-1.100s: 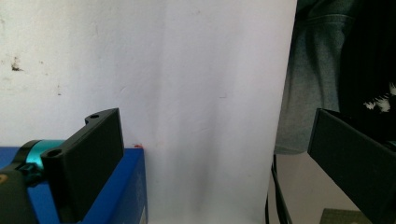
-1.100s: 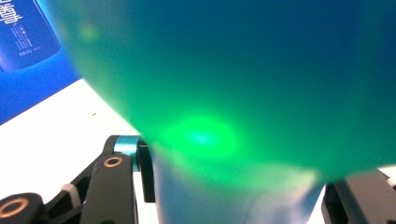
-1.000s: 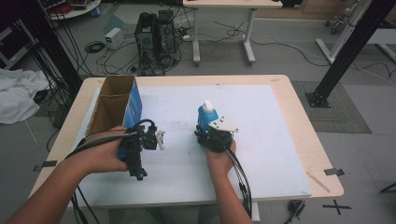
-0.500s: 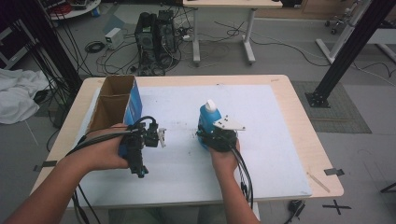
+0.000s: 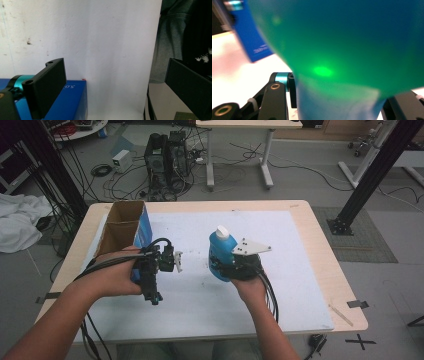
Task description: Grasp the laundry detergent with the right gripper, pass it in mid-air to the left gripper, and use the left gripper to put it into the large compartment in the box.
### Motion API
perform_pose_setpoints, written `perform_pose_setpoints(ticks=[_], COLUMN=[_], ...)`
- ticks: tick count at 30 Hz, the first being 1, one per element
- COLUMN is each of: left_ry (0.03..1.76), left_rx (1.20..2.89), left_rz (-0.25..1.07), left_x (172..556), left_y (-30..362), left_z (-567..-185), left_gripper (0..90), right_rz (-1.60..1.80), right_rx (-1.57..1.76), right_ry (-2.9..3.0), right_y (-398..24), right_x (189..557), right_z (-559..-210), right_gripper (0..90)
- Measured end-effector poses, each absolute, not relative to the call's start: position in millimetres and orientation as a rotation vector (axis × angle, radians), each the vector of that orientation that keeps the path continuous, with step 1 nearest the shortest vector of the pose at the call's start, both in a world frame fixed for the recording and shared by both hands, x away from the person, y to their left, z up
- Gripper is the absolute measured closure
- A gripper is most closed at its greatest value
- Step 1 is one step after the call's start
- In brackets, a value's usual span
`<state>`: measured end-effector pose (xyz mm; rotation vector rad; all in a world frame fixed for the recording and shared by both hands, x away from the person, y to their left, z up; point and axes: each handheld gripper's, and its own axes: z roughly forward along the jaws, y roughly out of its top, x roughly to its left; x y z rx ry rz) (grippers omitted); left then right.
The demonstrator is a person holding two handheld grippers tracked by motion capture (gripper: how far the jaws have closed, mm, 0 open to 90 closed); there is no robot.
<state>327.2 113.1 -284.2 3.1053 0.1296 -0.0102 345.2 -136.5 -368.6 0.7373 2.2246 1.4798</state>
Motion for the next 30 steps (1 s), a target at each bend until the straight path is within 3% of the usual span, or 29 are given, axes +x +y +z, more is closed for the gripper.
perform_pose_setpoints(ticks=[14, 15, 17, 30], left_ry=[0.103, 0.038, 0.096, 0.032], left_rx=[3.104, 3.132, 3.103, 3.094], left_rz=[0.008, 0.012, 0.010, 0.008], left_x=[328, 330, 328, 326], left_y=[103, 101, 99, 82], left_z=[-262, -259, -260, -260], left_gripper=[3.5, 3.5, 3.5, 3.5], right_rz=[1.600, 1.609, 1.612, 1.630], right_rx=[0.376, 0.334, 0.285, 0.066], right_ry=[2.446, 2.467, 2.492, 2.553], right_y=[-134, -132, -130, -116], right_x=[338, 336, 334, 329], right_z=[-359, -360, -360, -368], right_gripper=[45.5, 45.6, 45.5, 45.5])
